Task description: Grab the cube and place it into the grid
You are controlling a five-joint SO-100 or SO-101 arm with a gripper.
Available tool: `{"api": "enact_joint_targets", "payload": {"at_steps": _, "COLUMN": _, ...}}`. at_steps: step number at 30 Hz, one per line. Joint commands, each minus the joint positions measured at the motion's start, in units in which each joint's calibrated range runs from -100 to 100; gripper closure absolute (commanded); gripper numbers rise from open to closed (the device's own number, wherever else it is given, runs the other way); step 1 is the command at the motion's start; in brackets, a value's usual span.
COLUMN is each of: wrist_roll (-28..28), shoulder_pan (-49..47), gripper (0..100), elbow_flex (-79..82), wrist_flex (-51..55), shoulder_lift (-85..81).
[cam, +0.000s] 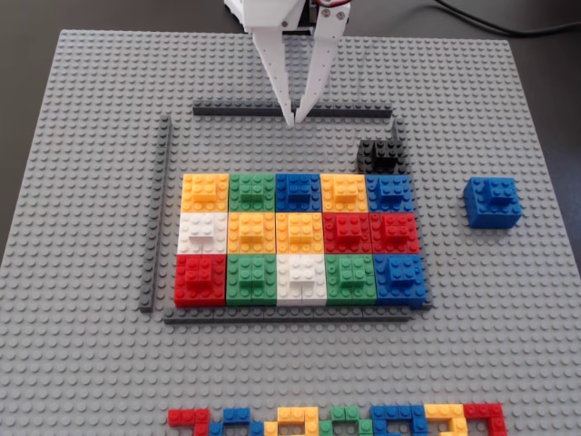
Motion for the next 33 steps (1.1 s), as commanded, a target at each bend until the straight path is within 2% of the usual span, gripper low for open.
{"api": "enact_joint_targets", "payload": {"at_steps": 1, "wrist_roll": -1.27, "shoulder_pan": -0.24, "gripper": 100, "elbow_flex": 0.62, "wrist_flex": -0.32, "shoulder_lift": -2.04}}
{"api": "enact_joint_targets", "payload": {"at_steps": 28, "wrist_roll": -1.27, "shoulder_pan": -1.42, "gripper": 100, "elbow_flex": 0.44, "wrist_flex": -1.20, "shoulder_lift": -2.04}}
{"api": "enact_joint_targets", "payload": {"at_steps": 33, "wrist_roll": -3.27, "shoulder_pan": -3.33, "gripper": 100, "elbow_flex": -6.99, "wrist_flex": 1.58, "shoulder_lift": 2.95}}
